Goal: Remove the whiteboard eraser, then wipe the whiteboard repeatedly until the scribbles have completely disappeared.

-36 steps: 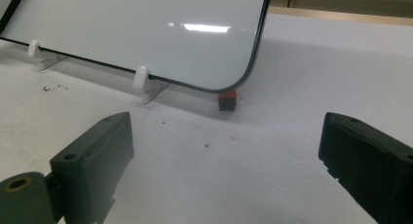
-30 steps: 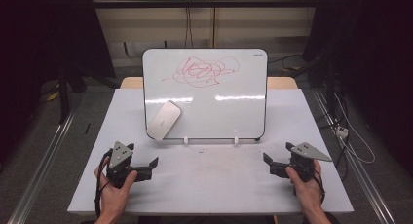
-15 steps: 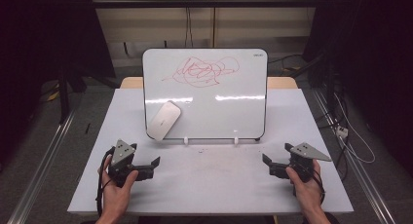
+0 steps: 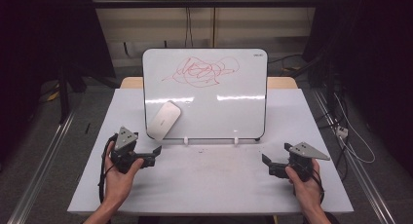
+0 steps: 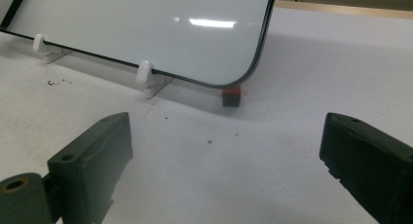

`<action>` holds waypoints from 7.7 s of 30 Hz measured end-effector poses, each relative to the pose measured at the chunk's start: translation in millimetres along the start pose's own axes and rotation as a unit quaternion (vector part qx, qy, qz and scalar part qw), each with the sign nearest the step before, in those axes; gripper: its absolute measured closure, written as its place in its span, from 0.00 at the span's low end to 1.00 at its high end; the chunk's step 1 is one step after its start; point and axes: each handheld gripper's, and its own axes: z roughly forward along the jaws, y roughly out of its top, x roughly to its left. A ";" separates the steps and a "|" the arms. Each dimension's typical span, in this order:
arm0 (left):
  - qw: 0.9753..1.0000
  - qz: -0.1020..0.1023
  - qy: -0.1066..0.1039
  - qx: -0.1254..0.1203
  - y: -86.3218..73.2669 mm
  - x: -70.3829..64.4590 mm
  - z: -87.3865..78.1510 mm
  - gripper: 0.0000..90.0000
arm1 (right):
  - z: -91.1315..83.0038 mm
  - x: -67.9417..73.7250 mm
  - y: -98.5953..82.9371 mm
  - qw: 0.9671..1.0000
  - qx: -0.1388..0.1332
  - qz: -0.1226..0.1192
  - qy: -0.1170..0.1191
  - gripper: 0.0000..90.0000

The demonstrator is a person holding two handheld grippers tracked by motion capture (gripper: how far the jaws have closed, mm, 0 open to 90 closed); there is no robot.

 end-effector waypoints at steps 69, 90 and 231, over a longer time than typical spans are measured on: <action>0.978 0.152 0.121 0.076 47.4 -20.5 80.7 0.34 | 2.7 3.0 0.5 1.000 0.005 -0.009 -0.001 0.07; 0.983 0.135 0.096 0.077 50.3 -14.4 78.6 0.35 | 2.8 2.6 0.6 1.000 0.004 -0.010 -0.002 0.07; 0.982 0.103 0.155 -0.016 164.7 40.1 90.3 0.35 | 8.2 1.7 2.0 1.000 0.005 0.001 0.016 0.06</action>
